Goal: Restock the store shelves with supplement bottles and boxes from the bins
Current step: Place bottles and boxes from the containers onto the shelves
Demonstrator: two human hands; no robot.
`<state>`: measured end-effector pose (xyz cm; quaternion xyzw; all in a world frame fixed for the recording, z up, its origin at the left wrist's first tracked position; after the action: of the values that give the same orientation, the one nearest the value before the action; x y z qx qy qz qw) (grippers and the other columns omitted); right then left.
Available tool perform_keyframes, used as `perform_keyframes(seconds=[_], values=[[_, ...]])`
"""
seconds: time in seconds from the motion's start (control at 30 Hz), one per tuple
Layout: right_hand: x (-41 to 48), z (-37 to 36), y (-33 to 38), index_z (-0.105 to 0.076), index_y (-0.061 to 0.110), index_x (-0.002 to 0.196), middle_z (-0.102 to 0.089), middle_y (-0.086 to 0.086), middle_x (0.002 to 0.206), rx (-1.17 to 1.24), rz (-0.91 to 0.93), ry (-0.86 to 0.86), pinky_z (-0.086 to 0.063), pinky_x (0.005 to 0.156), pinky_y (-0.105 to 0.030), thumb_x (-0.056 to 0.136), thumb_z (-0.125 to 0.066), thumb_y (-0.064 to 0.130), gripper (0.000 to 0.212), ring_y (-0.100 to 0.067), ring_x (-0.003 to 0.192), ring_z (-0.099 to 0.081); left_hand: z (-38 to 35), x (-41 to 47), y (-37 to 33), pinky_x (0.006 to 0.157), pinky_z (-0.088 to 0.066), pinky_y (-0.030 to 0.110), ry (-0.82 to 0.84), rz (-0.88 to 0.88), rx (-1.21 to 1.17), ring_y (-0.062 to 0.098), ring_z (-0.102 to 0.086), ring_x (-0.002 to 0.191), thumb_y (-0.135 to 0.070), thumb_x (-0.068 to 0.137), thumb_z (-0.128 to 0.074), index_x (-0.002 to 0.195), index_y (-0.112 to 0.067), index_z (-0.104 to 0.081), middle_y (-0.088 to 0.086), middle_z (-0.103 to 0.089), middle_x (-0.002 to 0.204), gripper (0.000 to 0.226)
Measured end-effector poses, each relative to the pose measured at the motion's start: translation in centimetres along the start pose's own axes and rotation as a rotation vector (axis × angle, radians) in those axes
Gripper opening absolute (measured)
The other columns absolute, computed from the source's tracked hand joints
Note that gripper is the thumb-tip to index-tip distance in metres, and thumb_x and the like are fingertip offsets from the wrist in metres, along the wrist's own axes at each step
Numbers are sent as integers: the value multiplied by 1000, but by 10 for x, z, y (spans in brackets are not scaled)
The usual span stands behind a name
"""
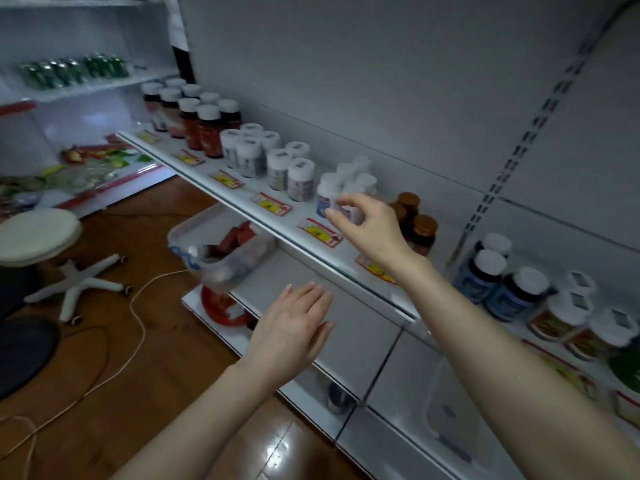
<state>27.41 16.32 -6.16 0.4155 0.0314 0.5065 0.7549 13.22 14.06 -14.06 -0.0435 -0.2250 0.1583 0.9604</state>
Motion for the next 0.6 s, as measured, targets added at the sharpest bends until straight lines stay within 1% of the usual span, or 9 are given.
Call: perform_keyframes(seconds=[0.13,0.23,0.33,0.4,0.5,0.6], values=[[32,-83,49,-68,6,102,-66,-10,106,7,39,62,-33,81,-16,84,-66,25,26,-20,105,-56,24,-33,94,90,-49,42,13,110,47,22,-65,103,-38,84,-41,106,-10,-70,6,-70,107,45],[51,-146,79,-67,10,105,-64,-7,109,16,51,125,-33,81,-13,85,-64,30,28,-17,106,-56,46,-57,160,90,-49,39,13,173,80,20,-65,102,-39,84,-41,105,-11,-70,5,-70,106,46],[64,-202,105,-66,8,106,-64,-8,110,38,62,176,-33,78,-11,85,-64,30,30,-18,105,-57,66,-77,214,87,-51,38,20,218,108,19,-66,99,-39,84,-39,103,-11,-70,4,-70,103,46],[70,-237,117,-65,8,107,-64,-8,110,34,60,209,-32,77,-10,85,-64,30,31,-18,103,-58,73,-88,247,83,-52,40,28,254,106,21,-67,96,-39,84,-40,101,-9,-71,5,-71,101,46],[80,-280,125,-65,10,108,-64,-6,109,1,70,271,-35,80,-15,86,-62,32,32,-17,102,-58,70,-102,291,82,-52,44,64,318,88,25,-67,97,-40,85,-40,104,-8,-69,8,-71,100,47],[96,-316,121,-64,8,108,-63,-6,107,-12,61,321,-32,77,-13,87,-61,31,32,-15,100,-56,60,-103,325,82,-53,41,90,354,85,23,-68,95,-41,84,-38,103,-9,-70,6,-72,97,48]])
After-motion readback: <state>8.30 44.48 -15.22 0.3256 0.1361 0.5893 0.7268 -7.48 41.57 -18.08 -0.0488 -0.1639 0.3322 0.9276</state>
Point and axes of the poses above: each hand's wrist, its own x-axis towards the middle knuckle, its own z-axis out of the back of the hand, y = z × x, the point moved 9 cm from there along x, towards the middle knuckle
